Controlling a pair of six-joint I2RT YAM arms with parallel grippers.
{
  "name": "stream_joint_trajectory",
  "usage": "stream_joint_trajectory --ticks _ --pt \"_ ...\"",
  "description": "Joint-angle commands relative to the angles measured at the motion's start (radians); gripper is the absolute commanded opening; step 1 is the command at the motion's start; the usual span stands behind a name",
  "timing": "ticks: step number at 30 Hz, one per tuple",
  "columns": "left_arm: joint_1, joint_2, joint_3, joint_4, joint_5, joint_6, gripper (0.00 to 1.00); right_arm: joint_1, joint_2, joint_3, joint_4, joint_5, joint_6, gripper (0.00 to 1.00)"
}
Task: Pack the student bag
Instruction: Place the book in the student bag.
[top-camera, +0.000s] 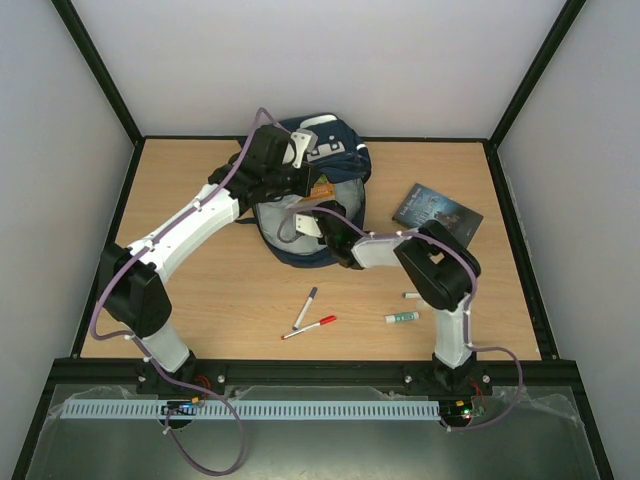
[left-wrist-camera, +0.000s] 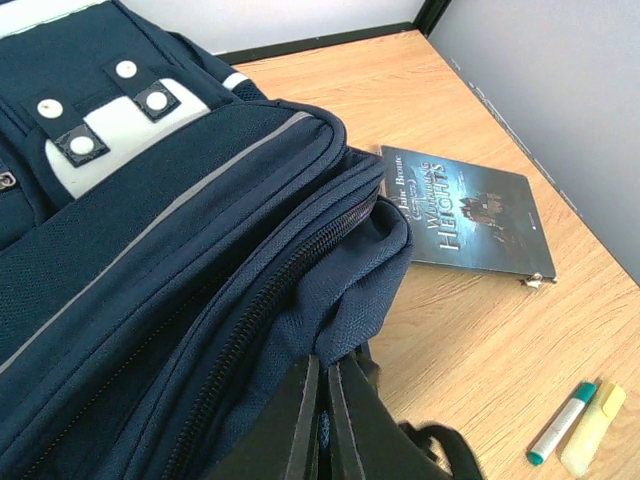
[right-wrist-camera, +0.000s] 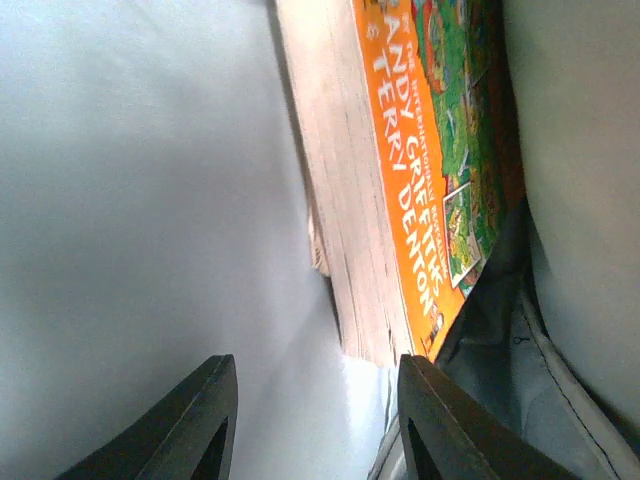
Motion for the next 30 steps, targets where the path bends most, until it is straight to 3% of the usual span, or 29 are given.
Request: stream_joint_trajectory --ticks 1,5,9,15,21,25,30 --pt "0.008 -0.053 0.000 0.066 0.018 -0.010 0.02 0.040 -0.192 -0.076 -0.229 -0.072 0.123 0.45" --pt "0.007 -0.025 0.000 0.062 0.012 -0.008 0.03 0.050 -0.367 -0.135 -0.512 -0.216 0.242 0.46" --pt "-0.025 0.020 0.040 0.010 -0.030 -0.017 0.07 0.049 -0.577 -0.243 -0.683 -0.223 0.313 0.47" --pt "-0.100 0.056 0.003 0.001 -0.064 -0.032 0.07 0.023 -0.894 -0.417 -0.740 -0.254 0.458 0.54" --pt "-0.127 0.064 -0.123 0.092 -0.061 -0.089 0.05 -0.002 -0.945 -0.437 -0.768 -0.330 0.550 0.52" --pt "-0.129 0.103 -0.164 0.100 -0.067 -0.081 0.04 -0.128 -1.015 -0.418 -0.804 -0.463 0.625 0.52" --pt "-0.129 0.150 -0.251 0.135 -0.074 -0.092 0.04 -0.392 -1.013 -0.357 -0.848 -0.595 0.659 0.50"
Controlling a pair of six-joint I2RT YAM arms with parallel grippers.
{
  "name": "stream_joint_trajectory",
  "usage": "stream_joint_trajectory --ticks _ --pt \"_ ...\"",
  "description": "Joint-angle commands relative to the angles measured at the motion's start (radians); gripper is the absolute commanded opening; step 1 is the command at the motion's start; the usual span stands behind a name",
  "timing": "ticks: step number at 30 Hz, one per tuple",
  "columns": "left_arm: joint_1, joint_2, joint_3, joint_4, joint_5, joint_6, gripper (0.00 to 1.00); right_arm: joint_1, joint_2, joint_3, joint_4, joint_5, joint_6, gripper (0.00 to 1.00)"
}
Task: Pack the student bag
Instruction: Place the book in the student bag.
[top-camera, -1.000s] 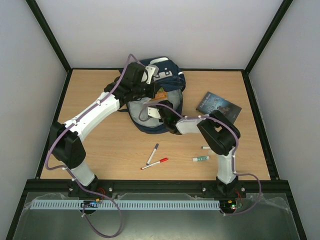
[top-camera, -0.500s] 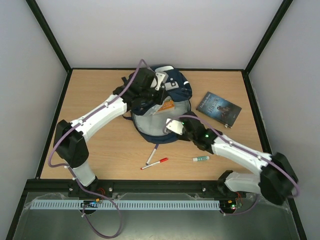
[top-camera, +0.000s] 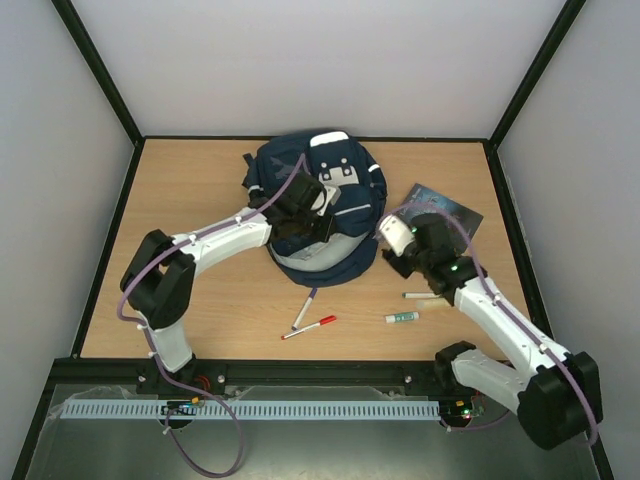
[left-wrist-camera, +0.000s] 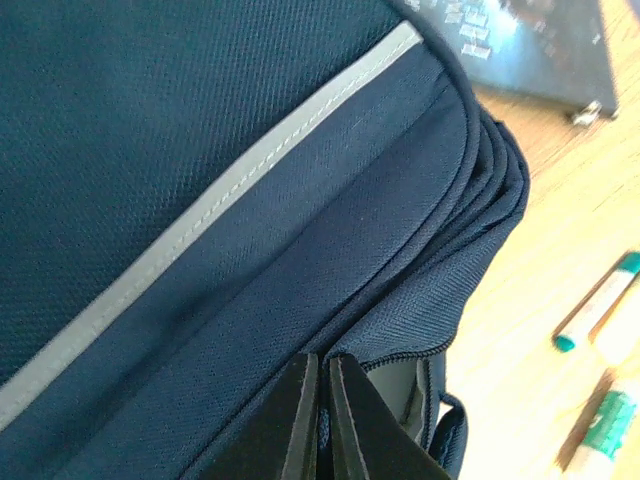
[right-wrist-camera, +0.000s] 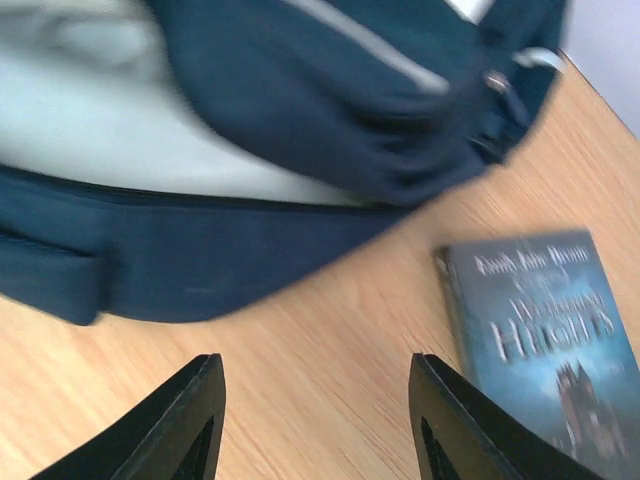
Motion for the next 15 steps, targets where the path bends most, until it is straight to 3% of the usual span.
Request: stream_joint_trajectory --ticks 1,5,11,15 --pt "0.008 0.051 -0.083 0.075 -0.051 -0.030 0.04 -0.193 0.017 0.067 -0.080 -0.155 0.064 0.49" --pt "-0.001 0.056 -0.141 0.111 -0.056 -0.049 0.08 -0.372 0.089 0.099 -0.079 -0.247 0.077 0.47" --pt "-0.064 -0.031 -0.159 0.023 -0.161 -0.019 0.55 -0.596 0.313 0.236 -0.100 -0.301 0.098 0.49" --pt "-0.108 -0.144 -0.171 0.012 -0.191 -0.024 0.69 -0.681 0.477 0.356 -0.102 -0.273 0.109 0.58"
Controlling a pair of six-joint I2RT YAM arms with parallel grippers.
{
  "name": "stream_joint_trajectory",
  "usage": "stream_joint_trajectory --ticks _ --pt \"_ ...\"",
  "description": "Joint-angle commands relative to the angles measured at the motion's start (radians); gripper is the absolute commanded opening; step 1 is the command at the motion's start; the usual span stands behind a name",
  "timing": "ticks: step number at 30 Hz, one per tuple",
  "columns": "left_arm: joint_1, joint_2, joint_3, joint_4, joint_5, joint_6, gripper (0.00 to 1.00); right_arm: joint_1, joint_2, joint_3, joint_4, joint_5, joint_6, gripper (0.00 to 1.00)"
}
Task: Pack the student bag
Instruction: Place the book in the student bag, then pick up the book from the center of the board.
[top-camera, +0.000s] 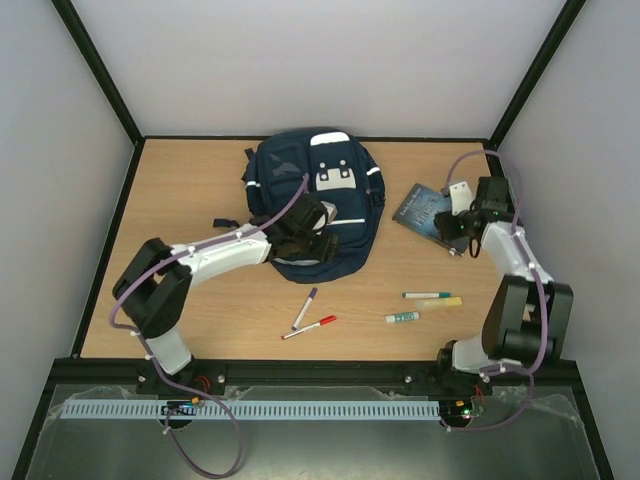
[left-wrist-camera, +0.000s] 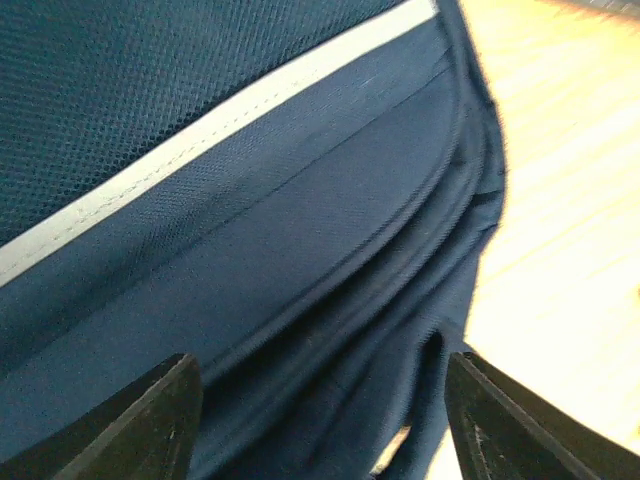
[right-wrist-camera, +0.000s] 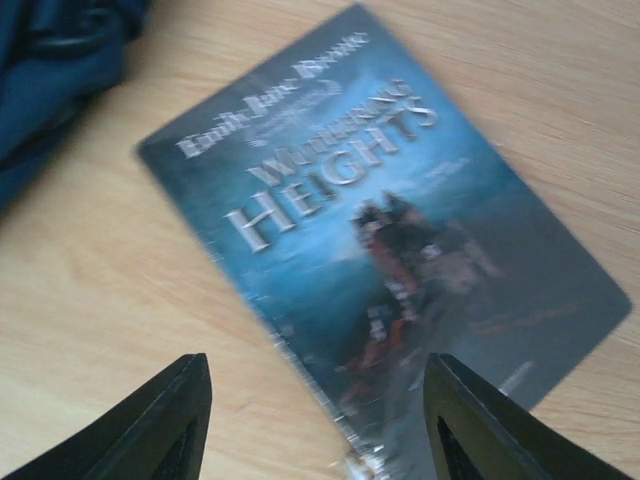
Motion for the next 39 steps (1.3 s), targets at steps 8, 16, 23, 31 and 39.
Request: stream_joint_trajectory --ticks 8,16,23,31,39 --pt "-0.166 -0.088 0.031 0.079 -0.098 -0.064 0.79 -0.144 0.462 0.416 -0.088 0.031 0.062 0.67" --pt "-0.274 0.131 0.175 0.113 -0.019 -0.064 0.79 -0.201 0.697 0.630 -0.129 0.025 0.090 0.67" --pt "-0.293 0.253 0.260 0.078 0.003 -0.059 0.80 -0.209 0.795 0.717 -0.192 -0.009 0.033 0.70" --pt "-0.272 0.323 0.288 0.094 -0.014 -0.132 0.80 -0.209 0.813 0.704 -0.367 -0.118 -0.046 0.66" --pt "-0.237 0.332 0.269 0.126 0.013 -0.167 0.80 -0.209 0.740 0.563 -0.424 -0.133 -0.114 0.62"
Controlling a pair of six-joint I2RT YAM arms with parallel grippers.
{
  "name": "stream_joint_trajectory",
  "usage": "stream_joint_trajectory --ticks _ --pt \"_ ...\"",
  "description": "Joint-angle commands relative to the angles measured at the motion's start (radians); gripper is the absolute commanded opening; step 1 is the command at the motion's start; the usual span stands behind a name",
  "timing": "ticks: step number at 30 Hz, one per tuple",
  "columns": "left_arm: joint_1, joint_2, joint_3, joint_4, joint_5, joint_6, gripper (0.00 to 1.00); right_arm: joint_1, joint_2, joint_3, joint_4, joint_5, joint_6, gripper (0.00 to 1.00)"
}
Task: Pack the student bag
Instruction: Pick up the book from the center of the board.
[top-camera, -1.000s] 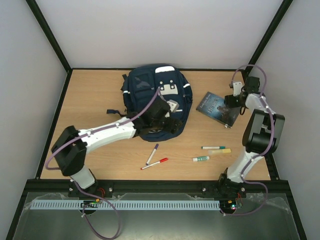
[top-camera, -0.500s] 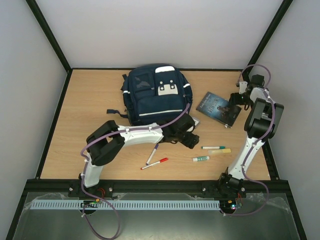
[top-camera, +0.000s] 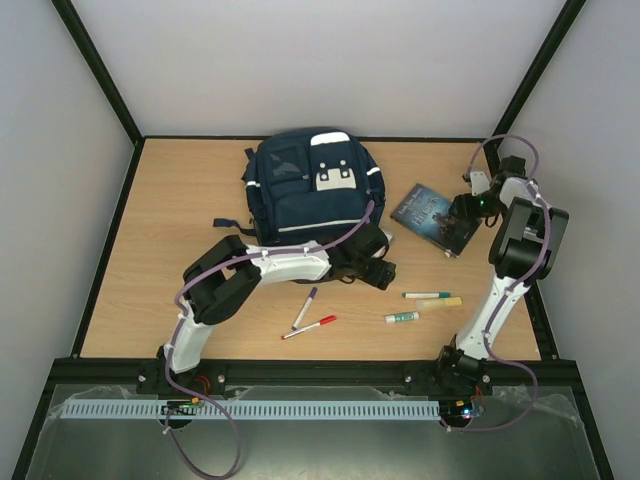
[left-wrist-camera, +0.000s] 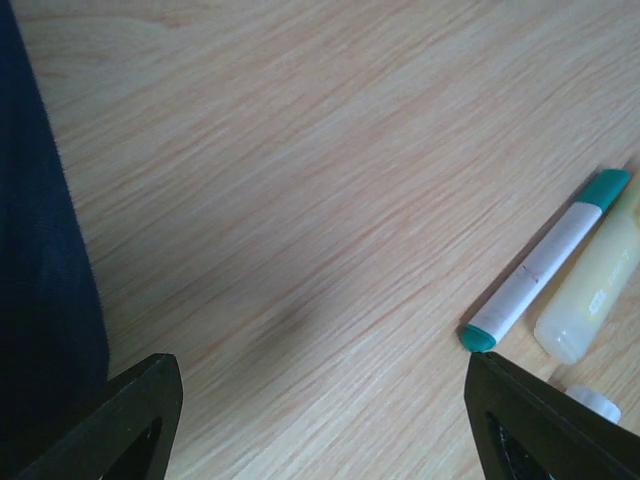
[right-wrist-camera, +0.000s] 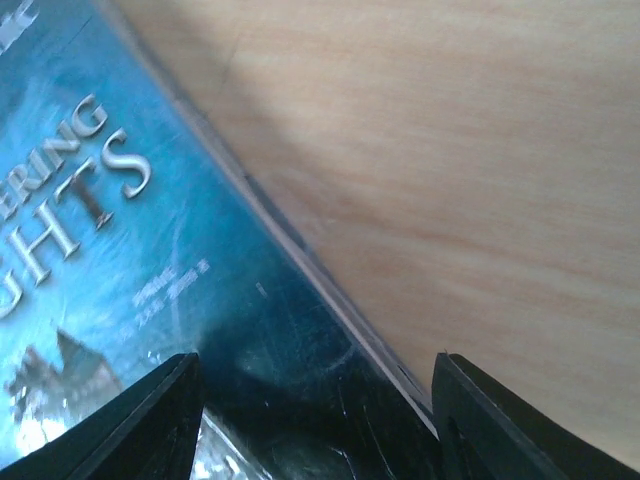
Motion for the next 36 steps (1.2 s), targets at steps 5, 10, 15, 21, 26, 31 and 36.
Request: stream_joint_trajectory --ticks 5,10,15,21,26,31,36 --pt "0.034 -0.001 -0.017 0.048 0.038 -0.034 0.80 0.002 -0.081 -0.114 -0.147 0.025 -0.018 0.67" --pt "0.034 -0.008 -0.015 0.046 0.057 -0.034 0.79 0.002 -0.067 -0.017 -0.087 0.078 0.062 0.70" --pt "0.035 -0.012 -0.008 0.054 0.053 -0.054 0.79 0.002 0.011 0.127 -0.103 0.077 0.108 0.72" --pt "0.042 -0.011 -0.010 0.102 0.063 -0.097 0.82 0.002 0.115 0.217 -0.171 0.045 0.084 0.71" --pt "0.056 0.008 0.004 0.130 0.103 -0.127 0.83 0.003 0.119 0.166 -0.210 0.009 0.043 0.68" --pt "0.053 -0.040 -0.088 0.258 0.082 -0.135 0.96 0.021 0.066 0.021 -0.184 0.016 0.043 0.62" --pt "0.050 -0.086 -0.117 0.320 0.127 -0.096 0.99 0.035 -0.043 -0.163 -0.137 0.014 0.047 0.60"
